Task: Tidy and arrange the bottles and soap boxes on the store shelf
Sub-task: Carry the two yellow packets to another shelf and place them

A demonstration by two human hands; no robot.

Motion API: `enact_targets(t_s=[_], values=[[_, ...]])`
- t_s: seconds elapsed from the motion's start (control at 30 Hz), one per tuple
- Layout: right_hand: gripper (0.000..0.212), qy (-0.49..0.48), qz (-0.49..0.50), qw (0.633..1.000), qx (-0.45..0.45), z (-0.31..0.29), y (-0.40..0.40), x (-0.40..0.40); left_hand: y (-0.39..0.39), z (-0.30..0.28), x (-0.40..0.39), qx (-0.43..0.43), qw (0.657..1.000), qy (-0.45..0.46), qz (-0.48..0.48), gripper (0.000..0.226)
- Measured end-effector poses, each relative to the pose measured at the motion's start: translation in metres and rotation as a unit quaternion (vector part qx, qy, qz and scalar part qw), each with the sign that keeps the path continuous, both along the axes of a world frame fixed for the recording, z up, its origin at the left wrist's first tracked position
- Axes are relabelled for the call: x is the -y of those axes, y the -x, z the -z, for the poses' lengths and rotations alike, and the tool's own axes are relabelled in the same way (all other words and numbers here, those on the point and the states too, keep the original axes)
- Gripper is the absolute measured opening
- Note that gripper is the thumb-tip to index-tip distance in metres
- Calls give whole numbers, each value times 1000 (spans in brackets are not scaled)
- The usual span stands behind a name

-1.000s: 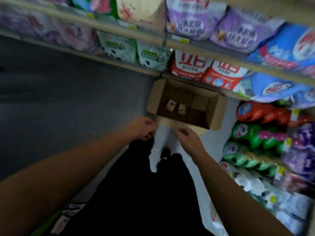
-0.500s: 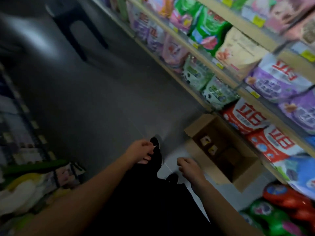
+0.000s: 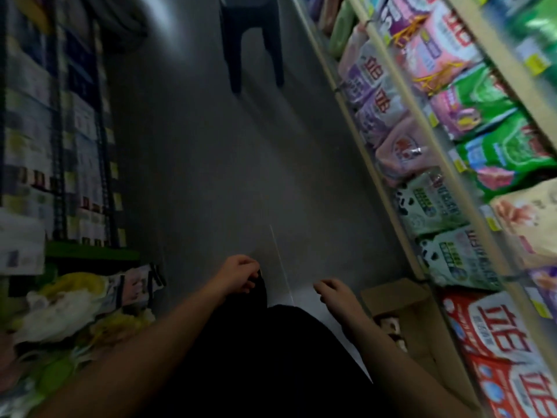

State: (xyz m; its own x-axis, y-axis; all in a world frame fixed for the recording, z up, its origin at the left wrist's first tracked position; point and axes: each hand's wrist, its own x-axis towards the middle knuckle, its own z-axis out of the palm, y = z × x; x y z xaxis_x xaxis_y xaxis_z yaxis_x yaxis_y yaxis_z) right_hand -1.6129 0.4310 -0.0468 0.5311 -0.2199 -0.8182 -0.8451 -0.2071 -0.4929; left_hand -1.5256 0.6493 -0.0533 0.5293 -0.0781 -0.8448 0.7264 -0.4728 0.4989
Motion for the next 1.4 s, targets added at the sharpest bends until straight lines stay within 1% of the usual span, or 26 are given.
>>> enact_targets(t_s=[0.07,0.1,0.2,0.3,0.4,0.5,0.57,0.67,0.77,0.8,0.9,0.97,1.03,1.17,1.27,1.4], values=[[31,30,-8,1000,-1,0,-39,-6,-42,-4,-10,3,999,-12,34,11],[33,36,-7,999,-1,0,-57,-7,-63,-6,-15,5,998,-14,54,11],[32,41,14,999,-11,0,-105,-5,-124,-9,-24,11,996,-25,80,11],[31,33,54,998,-16,3,-148,4,-179,-6,-23,4,999,-20,39,11],[30,16,58,998,-23,12,-204,16,-232,0,-12,-13,1000,-17,-22,14],[30,12,27,1000,-9,22,-278,30,-291,6,9,-9,998,0,-63,13],[31,13,-1,1000,4,24,-334,45,-331,6,24,1,998,-8,-56,12],[28,15,-48,999,18,10,-413,66,-386,-3,43,4,999,-39,-28,16],[26,11,-85,995,45,-6,-492,84,-437,-8,52,9,998,-49,-27,16],[24,7,-91,995,51,-12,-517,89,-453,-9,55,12,998,-51,-39,15],[17,-1,-91,994,67,-21,-582,100,-495,-8,63,10,992,-27,-119,13],[17,0,-96,993,74,-20,-620,109,-525,-2,70,0,987,-5,-158,13],[20,0,-97,993,68,-11,-653,117,-559,7,77,-10,986,0,-166,10],[22,6,-47,998,31,9,-711,128,-653,21,93,-12,994,7,-108,10],[23,27,9,1000,-2,12,-748,134,-736,16,105,-6,1000,-10,-8,7],[24,41,70,997,-18,8,-792,143,-847,0,124,19,992,-24,121,7]])
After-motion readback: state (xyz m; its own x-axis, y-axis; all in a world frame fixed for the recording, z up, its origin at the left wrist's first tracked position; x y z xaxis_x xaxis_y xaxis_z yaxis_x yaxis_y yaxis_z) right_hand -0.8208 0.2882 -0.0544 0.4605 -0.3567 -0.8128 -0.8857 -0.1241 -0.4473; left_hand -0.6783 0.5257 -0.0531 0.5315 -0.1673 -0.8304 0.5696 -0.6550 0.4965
